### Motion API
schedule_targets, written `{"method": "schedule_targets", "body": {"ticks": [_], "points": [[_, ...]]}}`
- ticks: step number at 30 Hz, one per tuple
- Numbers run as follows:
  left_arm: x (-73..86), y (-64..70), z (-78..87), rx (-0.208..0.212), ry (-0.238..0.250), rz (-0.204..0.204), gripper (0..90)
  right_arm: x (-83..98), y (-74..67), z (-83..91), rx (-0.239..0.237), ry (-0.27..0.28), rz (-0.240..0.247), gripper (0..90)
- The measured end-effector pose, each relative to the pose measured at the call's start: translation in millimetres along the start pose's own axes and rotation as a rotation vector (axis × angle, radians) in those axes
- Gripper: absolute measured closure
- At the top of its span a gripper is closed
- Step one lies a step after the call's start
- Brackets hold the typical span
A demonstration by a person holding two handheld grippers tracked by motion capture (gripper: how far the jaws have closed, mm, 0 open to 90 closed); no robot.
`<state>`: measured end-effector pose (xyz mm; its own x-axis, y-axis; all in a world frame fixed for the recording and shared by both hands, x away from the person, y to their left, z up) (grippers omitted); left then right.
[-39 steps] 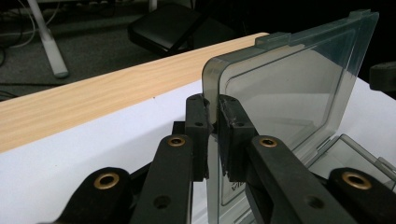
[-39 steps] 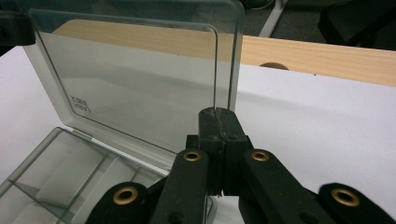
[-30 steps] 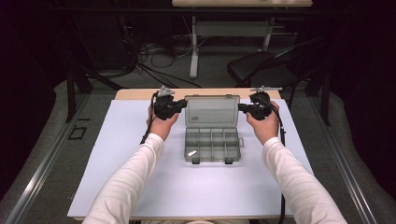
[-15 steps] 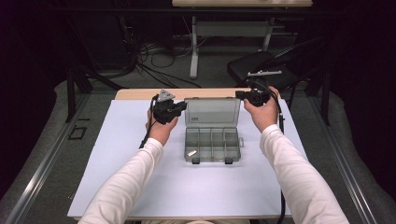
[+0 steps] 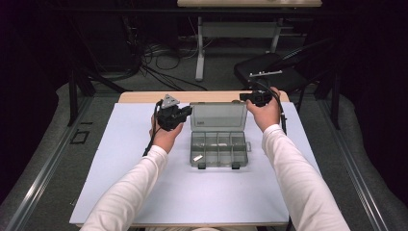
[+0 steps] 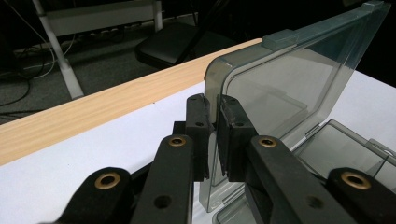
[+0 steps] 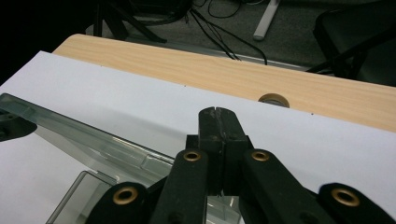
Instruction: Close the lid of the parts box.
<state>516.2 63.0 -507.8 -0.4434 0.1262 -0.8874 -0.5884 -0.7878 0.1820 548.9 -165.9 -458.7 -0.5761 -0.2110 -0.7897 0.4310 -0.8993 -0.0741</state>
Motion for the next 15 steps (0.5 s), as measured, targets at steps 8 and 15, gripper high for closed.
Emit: {"method": "schedule_targets", "body": {"ticks": [8, 15], "points": [[4.0, -0.9, 2.6, -0.004, -0.002, 0.015, 76.3, 6.1, -4.4, -7.5, -0.033, -0.013, -0.003, 90.0], [6.6, -2.9, 14.2, -0.037, -0.023, 0.046, 60.0, 4.9, -10.6, -4.4, -0.047, -0.008, 0.007, 90.0]]}}
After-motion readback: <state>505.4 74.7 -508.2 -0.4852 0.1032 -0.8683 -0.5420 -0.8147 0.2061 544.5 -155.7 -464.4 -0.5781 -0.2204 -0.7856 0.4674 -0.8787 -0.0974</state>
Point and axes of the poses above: each handheld gripper's, and its own axes: z roughly backward along the jaws, x roughly out of its underside, y roughly to its right, the point moved 8 cm from there along -z, roughly forward along the jaws, and after that the axes turned 7 degrees about z, right-handed, at the moved point
